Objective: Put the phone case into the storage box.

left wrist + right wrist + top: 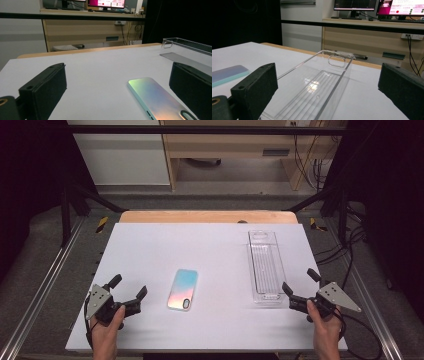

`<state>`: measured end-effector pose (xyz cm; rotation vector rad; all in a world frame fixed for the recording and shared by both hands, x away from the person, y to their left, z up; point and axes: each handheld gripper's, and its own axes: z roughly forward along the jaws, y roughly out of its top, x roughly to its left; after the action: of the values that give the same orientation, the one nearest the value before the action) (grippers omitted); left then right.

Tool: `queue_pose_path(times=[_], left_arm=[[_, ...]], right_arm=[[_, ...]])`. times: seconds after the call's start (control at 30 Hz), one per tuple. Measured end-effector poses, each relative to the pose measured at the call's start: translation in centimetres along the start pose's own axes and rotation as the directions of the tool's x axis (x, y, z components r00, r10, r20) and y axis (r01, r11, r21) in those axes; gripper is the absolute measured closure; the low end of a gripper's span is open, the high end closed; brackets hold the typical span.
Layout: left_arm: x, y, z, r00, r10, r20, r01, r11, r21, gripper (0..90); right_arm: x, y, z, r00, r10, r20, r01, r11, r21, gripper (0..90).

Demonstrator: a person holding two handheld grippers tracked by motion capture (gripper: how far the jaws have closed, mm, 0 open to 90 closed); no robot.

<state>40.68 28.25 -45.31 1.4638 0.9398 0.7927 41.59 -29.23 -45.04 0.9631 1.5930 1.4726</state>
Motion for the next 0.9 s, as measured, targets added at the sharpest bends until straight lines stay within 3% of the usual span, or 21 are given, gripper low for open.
queue_pose_path(times=[0.1,0.33,0.53,0.73,0.9], left_arm=[[-0.1,0.0,-0.1,0.9999,0.012,-0.008,-0.012,0.9999,0.007,0.8],[-0.1,0.1,-0.2,0.9997,-0.005,-0.022,0.006,0.9996,0.028,1.1],[-1.0,0.2,0.3,1.0,0.006,0.002,-0.006,0.999,0.045,1.4],[-2.5,0.1,1.1,0.9999,0.01,-0.003,-0.01,0.9956,0.093,2.4],[-4.5,0.2,2.0,0.9989,0.041,0.022,-0.043,0.9921,0.118,2.8]], right_arm=[[0.1,0.0,-0.1,1.0,-0.005,-0.005,0.005,1.0,0.002,2.8],[0.0,0.0,-0.3,1.0,0.001,0.002,-0.001,1.0,0.005,2.7],[0.0,-0.1,-0.3,1.0,0.006,0.006,-0.006,1.0,0.01,2.8],[0.0,-0.1,-0.3,1.0,-0.001,0.005,0.0,1.0,0.022,3.0],[0.0,-0.2,-0.3,1.0,0.005,0.006,-0.005,0.999,0.034,2.9]])
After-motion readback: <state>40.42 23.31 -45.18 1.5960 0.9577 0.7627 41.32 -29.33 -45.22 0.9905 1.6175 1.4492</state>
